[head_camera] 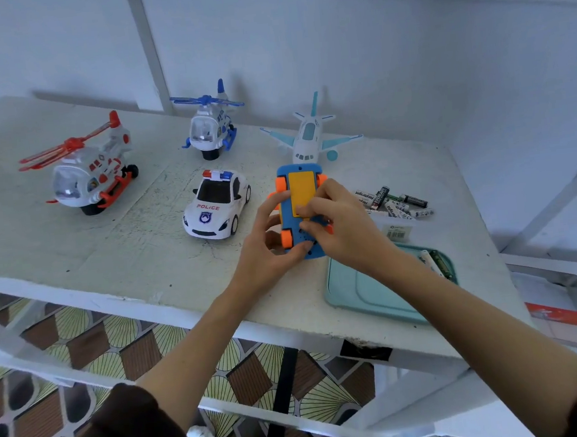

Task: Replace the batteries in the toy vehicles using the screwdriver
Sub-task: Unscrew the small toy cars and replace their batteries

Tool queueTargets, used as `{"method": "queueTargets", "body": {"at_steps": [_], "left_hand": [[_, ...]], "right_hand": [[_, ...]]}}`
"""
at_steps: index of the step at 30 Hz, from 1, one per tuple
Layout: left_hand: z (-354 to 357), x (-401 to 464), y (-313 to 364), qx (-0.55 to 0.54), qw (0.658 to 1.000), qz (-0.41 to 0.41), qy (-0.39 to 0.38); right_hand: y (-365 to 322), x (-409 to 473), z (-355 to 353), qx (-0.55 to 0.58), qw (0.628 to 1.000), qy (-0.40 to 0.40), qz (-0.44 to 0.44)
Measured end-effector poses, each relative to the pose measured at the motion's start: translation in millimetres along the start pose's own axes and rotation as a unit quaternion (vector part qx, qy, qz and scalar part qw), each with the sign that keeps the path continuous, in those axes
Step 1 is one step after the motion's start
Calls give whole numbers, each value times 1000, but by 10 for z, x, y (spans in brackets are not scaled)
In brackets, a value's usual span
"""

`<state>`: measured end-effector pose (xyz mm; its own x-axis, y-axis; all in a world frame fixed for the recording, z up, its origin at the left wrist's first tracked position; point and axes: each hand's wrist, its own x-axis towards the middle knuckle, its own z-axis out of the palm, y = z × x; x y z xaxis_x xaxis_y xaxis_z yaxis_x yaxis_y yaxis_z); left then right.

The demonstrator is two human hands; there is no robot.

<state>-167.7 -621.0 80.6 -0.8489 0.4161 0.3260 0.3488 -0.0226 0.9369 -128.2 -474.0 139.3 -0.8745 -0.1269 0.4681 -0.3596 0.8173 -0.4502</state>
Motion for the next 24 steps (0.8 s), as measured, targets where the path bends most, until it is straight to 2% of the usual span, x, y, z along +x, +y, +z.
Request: {"method": "queueTargets", "body": {"at_steps": [3, 6, 8, 10, 12, 14, 19, 22, 24], "left_hand": [[-1, -2, 25, 8, 1000, 1, 4], [-50, -11, 42, 8, 1000, 9, 22], [-138, -4, 72, 16, 999, 10, 31], [-255, 5, 136, 5, 999, 5, 50], [-389, 16, 208, -8, 997, 9, 76], [-506, 20, 274, -20, 995, 24, 89], [-642, -46, 362, -25, 994, 25, 99], [-672, -111, 366, -8, 994, 30, 106], [-690, -145, 343, -3, 993, 27, 114]], "right_hand": [[11, 14, -64, 3, 1000, -29, -9], [-10, 66, -215, 61, 997, -46, 8], [-15, 91, -325, 119, 993, -15, 19], [21, 91, -372, 132, 991, 16, 27], [111, 86, -320, 74, 997, -6, 26], [209, 89, -190, -17, 996, -83, 22], [347, 166, 126, -205, 951, -227, -42], [384, 241, 228, -243, 935, -255, -45], [384, 254, 255, -224, 940, -253, -52]]}}
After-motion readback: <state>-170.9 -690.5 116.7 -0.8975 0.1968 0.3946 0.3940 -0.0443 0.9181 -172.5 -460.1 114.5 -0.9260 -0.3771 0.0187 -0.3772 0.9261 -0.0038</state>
